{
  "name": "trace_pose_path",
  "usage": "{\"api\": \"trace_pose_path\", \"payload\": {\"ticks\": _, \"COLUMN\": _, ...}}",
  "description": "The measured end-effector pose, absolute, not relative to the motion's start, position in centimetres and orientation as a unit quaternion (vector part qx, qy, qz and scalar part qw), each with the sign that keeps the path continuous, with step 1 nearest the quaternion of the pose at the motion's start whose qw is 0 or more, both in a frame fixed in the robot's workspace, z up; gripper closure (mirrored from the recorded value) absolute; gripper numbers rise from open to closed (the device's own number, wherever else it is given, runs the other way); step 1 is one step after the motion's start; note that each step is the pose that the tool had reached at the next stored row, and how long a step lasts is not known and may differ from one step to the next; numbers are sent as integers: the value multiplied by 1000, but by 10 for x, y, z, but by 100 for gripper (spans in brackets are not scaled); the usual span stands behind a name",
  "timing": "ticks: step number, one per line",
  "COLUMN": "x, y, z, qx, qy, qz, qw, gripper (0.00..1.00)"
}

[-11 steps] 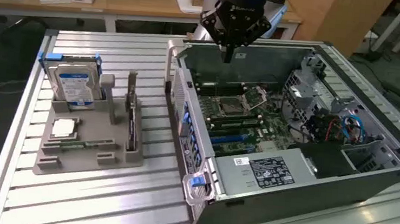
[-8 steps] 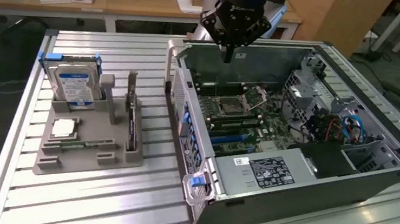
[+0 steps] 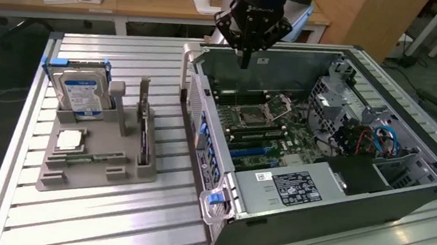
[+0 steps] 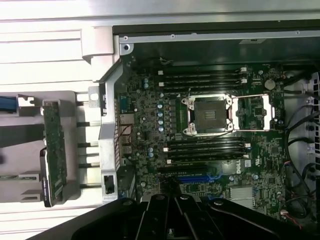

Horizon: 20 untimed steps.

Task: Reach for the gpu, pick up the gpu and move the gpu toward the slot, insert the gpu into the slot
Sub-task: 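Reach for the gpu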

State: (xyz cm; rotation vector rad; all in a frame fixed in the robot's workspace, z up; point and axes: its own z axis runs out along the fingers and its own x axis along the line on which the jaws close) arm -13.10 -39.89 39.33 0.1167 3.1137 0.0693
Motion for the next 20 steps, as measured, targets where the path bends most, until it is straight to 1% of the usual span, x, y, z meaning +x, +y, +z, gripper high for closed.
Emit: {"api": "trace_pose_path", "payload": {"ticks": 20, "x": -165, "y": -399, "z": 393, "qx": 37, "qy": 999, "qz": 22, "qw": 12, "gripper": 90}}
